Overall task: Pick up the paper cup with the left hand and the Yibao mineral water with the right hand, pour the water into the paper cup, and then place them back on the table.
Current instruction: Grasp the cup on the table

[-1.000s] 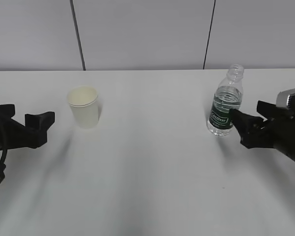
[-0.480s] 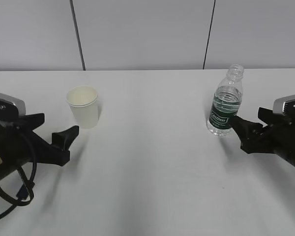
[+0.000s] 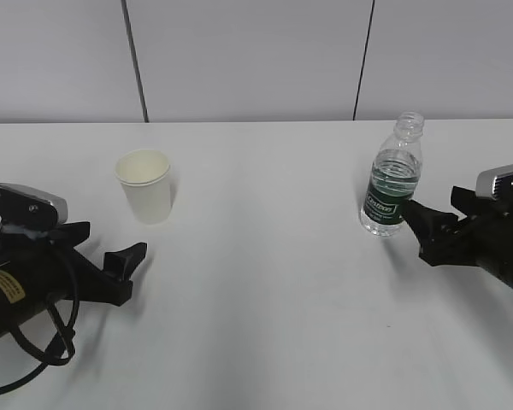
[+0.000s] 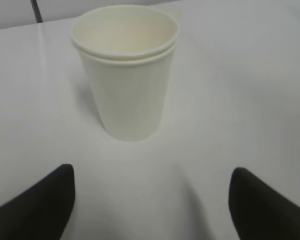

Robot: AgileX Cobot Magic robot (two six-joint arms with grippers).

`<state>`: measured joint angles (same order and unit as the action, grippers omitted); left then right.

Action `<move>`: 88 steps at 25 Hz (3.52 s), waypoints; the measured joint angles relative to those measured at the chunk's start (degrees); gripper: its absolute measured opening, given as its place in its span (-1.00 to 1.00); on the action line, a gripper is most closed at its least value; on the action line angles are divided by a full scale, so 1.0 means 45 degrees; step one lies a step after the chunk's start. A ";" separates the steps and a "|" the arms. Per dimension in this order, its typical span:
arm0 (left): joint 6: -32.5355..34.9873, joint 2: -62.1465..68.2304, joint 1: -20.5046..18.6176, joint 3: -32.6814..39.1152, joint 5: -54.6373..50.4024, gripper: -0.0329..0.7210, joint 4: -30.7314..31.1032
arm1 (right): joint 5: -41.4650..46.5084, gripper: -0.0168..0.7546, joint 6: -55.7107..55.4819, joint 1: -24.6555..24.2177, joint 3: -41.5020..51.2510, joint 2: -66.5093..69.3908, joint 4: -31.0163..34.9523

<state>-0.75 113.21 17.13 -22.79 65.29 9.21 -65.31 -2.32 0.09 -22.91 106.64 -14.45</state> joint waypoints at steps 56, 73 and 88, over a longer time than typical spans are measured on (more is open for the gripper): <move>-0.0051 0.3526 0.0000 -0.5211 -0.0020 0.41 -0.1105 | -0.0034 0.56 0.0053 0.0000 0.0000 0.0000 0.0000; -0.0051 0.3526 0.0000 -0.5211 -0.0008 0.29 -0.1105 | -0.0083 0.57 -0.0745 0.0000 0.0000 0.1294 -0.0025; -0.0051 0.3526 0.0000 -0.5211 -0.0008 0.29 -0.1105 | -0.0083 0.59 -0.0815 0.0000 -0.1566 0.2234 -0.0025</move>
<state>-0.98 129.08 17.13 -46.24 65.25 4.24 -65.68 -5.99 0.09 -29.96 116.69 -14.56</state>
